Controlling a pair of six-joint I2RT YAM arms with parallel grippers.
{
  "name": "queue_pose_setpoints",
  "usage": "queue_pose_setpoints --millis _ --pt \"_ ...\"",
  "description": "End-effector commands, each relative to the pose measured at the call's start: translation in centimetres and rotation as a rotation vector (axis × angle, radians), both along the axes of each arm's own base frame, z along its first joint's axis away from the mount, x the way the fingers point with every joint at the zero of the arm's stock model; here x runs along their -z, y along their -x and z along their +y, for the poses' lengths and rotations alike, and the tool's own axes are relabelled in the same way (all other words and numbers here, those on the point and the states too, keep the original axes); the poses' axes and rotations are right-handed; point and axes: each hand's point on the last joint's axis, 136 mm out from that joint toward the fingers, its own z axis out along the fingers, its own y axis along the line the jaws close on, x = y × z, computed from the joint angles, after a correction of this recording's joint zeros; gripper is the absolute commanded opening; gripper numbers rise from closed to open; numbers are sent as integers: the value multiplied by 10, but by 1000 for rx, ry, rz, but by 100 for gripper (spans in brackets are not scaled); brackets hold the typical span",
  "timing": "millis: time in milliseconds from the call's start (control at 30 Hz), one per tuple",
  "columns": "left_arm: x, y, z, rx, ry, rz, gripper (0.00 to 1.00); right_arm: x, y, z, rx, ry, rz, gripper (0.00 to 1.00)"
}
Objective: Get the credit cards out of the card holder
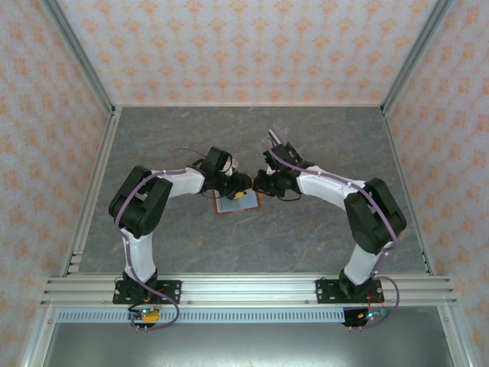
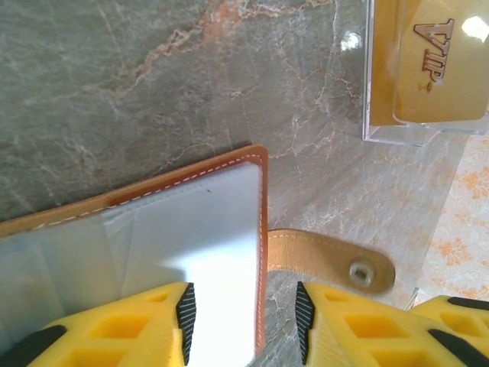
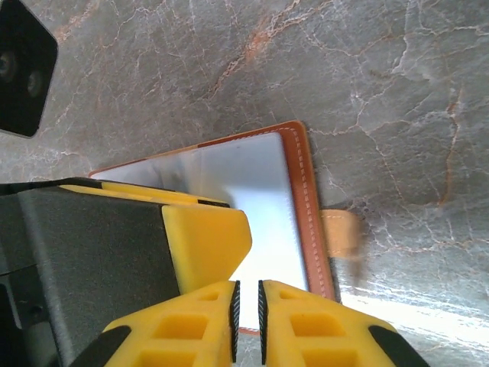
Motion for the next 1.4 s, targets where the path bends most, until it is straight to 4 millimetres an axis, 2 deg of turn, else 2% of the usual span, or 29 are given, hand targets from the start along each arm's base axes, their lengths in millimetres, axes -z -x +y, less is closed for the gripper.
queue_pose_setpoints --millis 0,233,300,333,467,667,800,900,1000,1367 --pt "-1 -7 -1 -13 -6 -18 46 3 6 10 -39 -43 22 18" --pt "-11 -10 -3 -16 4 -36 46 22 13 8 -49 2 71 16" --pt "-10 -10 0 -24 -11 -35 41 28 14 8 -51 16 82 14" --pt "-23 -12 2 -29 -11 -63 37 30 15 9 -51 21 88 13" --pt "-32 -9 16 -37 -82 -90 24 36 16 9 -52 36 98 11" --pt "-36 -5 32 -56 -129 -95 20 44 14 8 -46 68 112 11" --pt "-38 2 60 -109 -191 -86 24 50 14 3 -35 98 124 11" --pt "-32 12 85 -152 -265 -61 37 54 15 -1 -26 125 131 11" --pt "-25 24 99 -164 -312 -23 45 58 15 -3 -23 138 140 11" --pt "-9 32 96 -127 -312 37 50 64 16 -4 -22 160 161 11"
